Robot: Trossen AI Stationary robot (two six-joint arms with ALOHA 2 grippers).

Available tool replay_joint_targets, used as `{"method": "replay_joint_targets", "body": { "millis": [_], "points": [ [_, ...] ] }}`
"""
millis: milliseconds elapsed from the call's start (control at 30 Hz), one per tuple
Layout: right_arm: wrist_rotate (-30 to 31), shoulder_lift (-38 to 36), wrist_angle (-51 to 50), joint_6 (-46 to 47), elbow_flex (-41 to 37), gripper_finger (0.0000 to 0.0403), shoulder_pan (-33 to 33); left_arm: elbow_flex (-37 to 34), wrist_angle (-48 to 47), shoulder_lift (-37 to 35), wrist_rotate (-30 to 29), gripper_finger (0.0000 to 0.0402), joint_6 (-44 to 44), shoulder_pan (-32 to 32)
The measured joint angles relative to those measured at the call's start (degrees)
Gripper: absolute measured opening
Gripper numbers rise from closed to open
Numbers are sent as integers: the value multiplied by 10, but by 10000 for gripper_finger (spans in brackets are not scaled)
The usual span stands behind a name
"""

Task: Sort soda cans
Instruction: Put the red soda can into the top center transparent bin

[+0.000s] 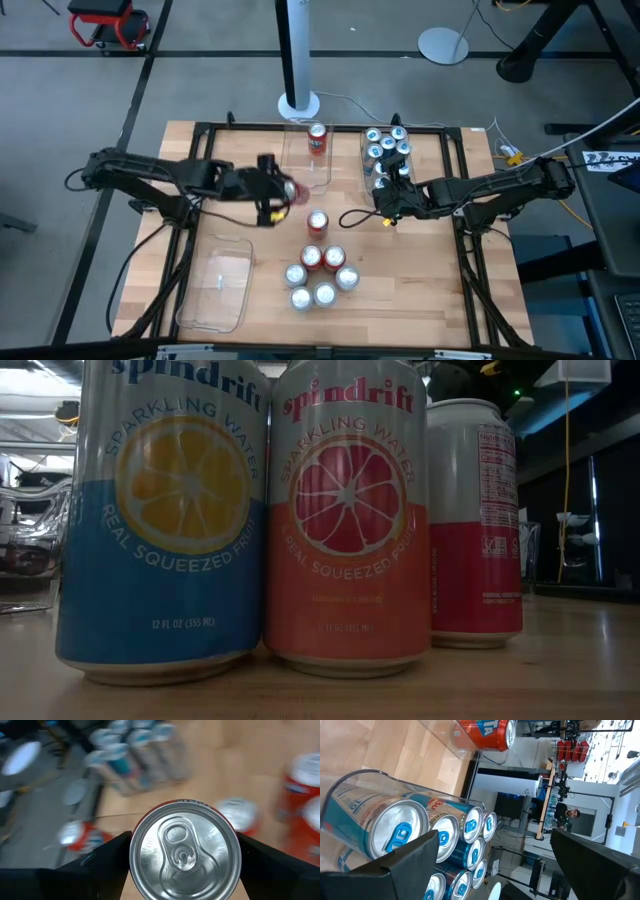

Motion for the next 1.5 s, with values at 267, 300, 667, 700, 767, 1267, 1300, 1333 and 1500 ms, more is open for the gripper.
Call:
{"method": "replay_joint_targets", "body": {
  "millis": [267,300,667,700,767,1267,1300,1333,1500],
  "points": [
    [0,0,0,0,0,380,0,0,61,-22,-22,304,41,138],
    [0,0,0,0,0,380,0,0,70,-18,-22,304,43,156],
    [0,0,0,0,0,380,0,0,127,43,61,305,26,335],
    [0,0,0,0,0,380,0,0,138,53,73,305,22,346],
    [0,0,0,0,0,380,0,0,151,76,92,305,19,366],
    [0,0,0,-2,0,380,0,-1,207,238,143,305,-15,435],
    [0,0,0,-2,0,380,0,-1,207,242,148,305,-19,437],
    [0,0,0,-2,0,380,0,-1,207,245,153,305,-21,438],
    [0,0,0,-2,0,380,0,-1,215,264,170,306,-26,443]
  ]
}}
